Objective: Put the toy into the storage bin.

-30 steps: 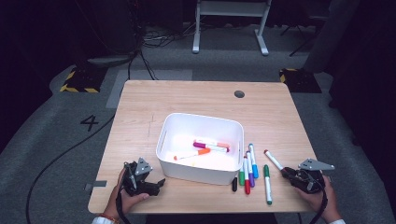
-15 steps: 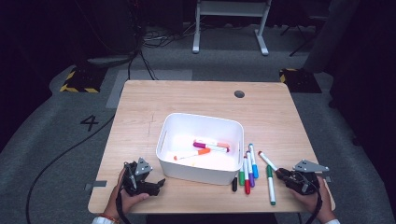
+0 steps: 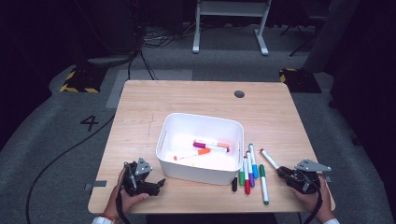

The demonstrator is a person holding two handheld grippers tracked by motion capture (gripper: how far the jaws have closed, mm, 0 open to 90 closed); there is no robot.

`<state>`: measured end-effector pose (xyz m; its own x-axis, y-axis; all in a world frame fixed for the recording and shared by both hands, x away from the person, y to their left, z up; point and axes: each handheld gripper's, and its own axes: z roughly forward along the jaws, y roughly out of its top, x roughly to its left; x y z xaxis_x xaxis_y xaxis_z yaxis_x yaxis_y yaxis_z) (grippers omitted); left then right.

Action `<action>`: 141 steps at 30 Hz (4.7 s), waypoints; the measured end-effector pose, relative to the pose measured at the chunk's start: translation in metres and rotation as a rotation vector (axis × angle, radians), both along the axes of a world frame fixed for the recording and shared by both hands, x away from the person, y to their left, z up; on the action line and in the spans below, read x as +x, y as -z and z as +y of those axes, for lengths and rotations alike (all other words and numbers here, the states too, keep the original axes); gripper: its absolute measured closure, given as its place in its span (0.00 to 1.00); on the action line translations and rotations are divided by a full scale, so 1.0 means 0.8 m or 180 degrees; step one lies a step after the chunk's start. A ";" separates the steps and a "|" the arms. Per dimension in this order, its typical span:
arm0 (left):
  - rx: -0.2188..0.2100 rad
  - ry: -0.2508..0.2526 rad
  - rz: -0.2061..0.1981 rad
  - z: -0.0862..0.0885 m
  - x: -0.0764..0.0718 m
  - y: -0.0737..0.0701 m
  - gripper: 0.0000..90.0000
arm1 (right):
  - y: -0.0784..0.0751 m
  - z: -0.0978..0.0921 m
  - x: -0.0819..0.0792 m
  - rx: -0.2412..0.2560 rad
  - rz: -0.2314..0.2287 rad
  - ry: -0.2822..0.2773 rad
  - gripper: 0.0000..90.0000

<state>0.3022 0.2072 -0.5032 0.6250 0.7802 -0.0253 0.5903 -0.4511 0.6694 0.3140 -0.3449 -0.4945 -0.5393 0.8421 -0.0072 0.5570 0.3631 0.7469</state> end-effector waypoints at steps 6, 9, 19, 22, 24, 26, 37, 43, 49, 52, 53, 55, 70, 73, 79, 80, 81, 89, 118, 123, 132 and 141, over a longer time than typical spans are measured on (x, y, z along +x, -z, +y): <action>0.0003 0.0003 0.0002 0.000 0.000 0.000 0.10 | -0.003 -0.004 0.003 0.0056 -0.0040 0.0030 0.84; 0.0000 -0.0001 0.0000 0.000 0.000 0.000 0.10 | -0.002 -0.005 0.006 0.0113 -0.0023 0.0033 0.84; 0.0002 0.0003 0.0001 0.000 0.000 0.000 0.10 | -0.002 0.012 -0.002 0.0155 0.0015 -0.0126 0.84; 0.0005 0.0001 0.0000 0.000 0.000 0.000 0.10 | -0.001 0.017 -0.005 0.0106 0.0019 -0.0175 0.84; 0.0007 0.0001 -0.0001 0.000 0.000 0.000 0.10 | -0.001 0.018 -0.006 0.0113 0.0011 -0.0171 0.84; 0.0009 -0.0001 -0.0002 0.000 0.000 0.000 0.10 | -0.001 0.018 -0.005 0.0135 0.0014 -0.0154 0.84; 0.0006 0.0000 -0.0001 0.000 0.000 0.000 0.10 | 0.001 0.022 -0.006 0.0172 0.0016 -0.0112 0.84; 0.0004 -0.0001 -0.0001 0.000 0.000 0.000 0.10 | 0.001 0.018 -0.005 0.0183 0.0016 -0.0061 0.84; 0.0004 -0.0002 0.0000 0.000 0.000 0.000 0.10 | 0.004 0.015 -0.001 0.0178 0.0001 -0.0028 0.84; 0.0004 -0.0004 0.0000 0.000 0.000 0.000 0.10 | 0.002 0.014 -0.001 0.0217 -0.0020 -0.0001 0.84; 0.0004 -0.0002 0.0000 0.000 0.000 0.000 0.10 | 0.001 0.012 0.000 0.0200 -0.0043 -0.0013 0.84; 0.0004 -0.0002 0.0000 0.000 0.000 0.000 0.10 | 0.001 0.012 0.001 0.0214 -0.0059 -0.0011 0.84; 0.0007 -0.0004 0.0000 0.000 0.000 0.000 0.10 | 0.006 0.006 0.010 0.0428 0.0018 -0.0019 0.84; 0.0007 -0.0004 -0.0001 0.000 0.000 0.000 0.10 | 0.007 0.009 0.011 0.0402 0.0003 -0.0024 0.84; 0.0007 -0.0005 0.0000 0.000 0.000 0.000 0.10 | 0.005 0.005 0.012 0.0496 -0.0010 0.0028 0.84; 0.0006 -0.0005 -0.0001 0.000 0.000 0.000 0.10 | 0.005 0.005 0.013 0.0537 0.0009 0.0025 0.84; 0.0006 -0.0003 -0.0001 0.000 0.000 0.000 0.10 | 0.005 0.005 0.014 0.0531 0.0007 0.0015 0.84; 0.0005 -0.0001 0.0000 0.000 0.000 0.000 0.10 | 0.004 0.006 0.021 0.0599 -0.0060 -0.0069 0.84; 0.0006 -0.0004 0.0002 0.000 0.000 0.000 0.10 | -0.130 0.038 0.037 0.0648 -0.0684 -0.0790 0.84; 0.0006 -0.0004 0.0001 0.000 0.000 0.000 0.10 | -0.156 0.066 0.046 0.0519 -0.0751 -0.1032 0.84; 0.0005 -0.0002 0.0001 0.000 0.000 0.000 0.10 | -0.182 0.134 0.059 0.0391 -0.0675 -0.1463 0.84; 0.0007 -0.0003 0.0002 0.000 0.000 0.000 0.10 | -0.180 0.201 0.071 0.0181 -0.0455 -0.1901 0.84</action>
<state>0.3020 0.2074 -0.5030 0.6242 0.7809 -0.0240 0.5912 -0.4520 0.6679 0.3708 -0.1839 -0.3503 -0.9149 0.3961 -0.0783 0.1626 0.5389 0.8266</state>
